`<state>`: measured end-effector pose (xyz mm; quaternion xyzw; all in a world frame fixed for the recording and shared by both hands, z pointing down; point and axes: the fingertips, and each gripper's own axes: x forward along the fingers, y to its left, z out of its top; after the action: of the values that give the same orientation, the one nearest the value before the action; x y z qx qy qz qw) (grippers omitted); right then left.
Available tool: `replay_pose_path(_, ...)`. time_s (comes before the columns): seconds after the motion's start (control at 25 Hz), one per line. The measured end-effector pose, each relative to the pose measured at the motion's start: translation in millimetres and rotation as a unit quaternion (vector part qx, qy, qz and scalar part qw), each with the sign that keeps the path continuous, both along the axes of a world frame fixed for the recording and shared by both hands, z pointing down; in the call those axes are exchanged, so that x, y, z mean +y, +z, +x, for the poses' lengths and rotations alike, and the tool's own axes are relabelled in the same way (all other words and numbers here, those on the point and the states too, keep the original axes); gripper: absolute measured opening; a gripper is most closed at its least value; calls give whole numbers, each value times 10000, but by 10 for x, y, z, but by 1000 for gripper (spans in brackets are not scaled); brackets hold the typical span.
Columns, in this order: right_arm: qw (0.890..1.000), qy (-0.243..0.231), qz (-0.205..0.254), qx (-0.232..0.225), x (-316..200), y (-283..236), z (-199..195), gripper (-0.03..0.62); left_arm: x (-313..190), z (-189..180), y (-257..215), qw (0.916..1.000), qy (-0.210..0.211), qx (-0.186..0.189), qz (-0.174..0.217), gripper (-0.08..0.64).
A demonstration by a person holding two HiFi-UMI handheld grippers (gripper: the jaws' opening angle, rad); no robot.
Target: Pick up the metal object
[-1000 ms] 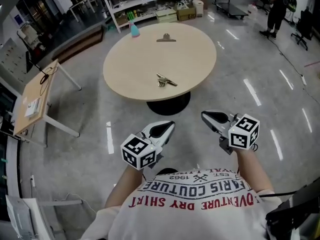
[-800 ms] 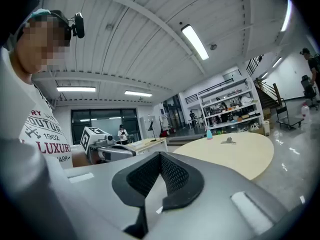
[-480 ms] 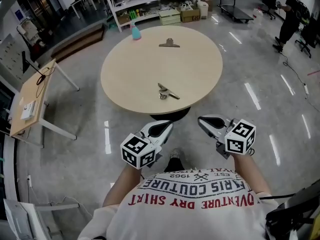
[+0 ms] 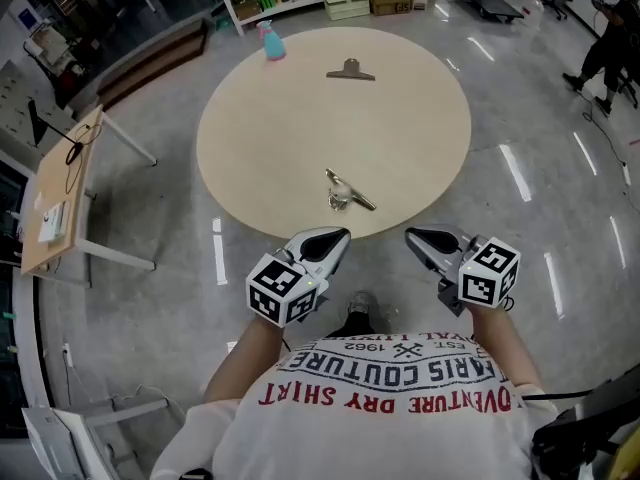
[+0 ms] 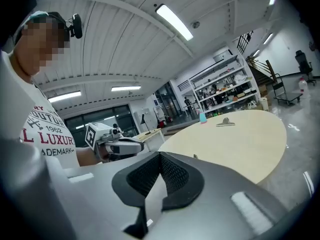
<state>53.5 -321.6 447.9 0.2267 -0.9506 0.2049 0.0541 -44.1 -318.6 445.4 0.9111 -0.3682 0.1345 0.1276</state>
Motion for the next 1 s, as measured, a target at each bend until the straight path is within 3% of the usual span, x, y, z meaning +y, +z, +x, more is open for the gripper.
replay_pose_path(0.04, 10000, 39, -32, -12, -81, 23, -3, 2, -101, -27, 57, 9999, 31, -129, -25, 5)
replay_pose_path(0.2, 9997, 188, -164, -3, -362, 107, 12, 2, -522, -119, 432, 9959, 185, -856, -237, 186)
replay_pose_path(0.48, 9974, 567, -437, 115, -702, 336, 166, 2, -1301, -332, 1388, 9805, 164, -1822, -722, 341)
replay_pose_path(0.88, 9917, 949, -819, 290, -910, 562, 341, 2, -1669, -317, 2160, 9649, 293, -2140, -1493, 349)
replay_pose_path(1.0, 9906, 993, -892, 284, -928, 615, 351, 2, -1684, -320, 2195, 9638, 291, -2212, -1462, 292)
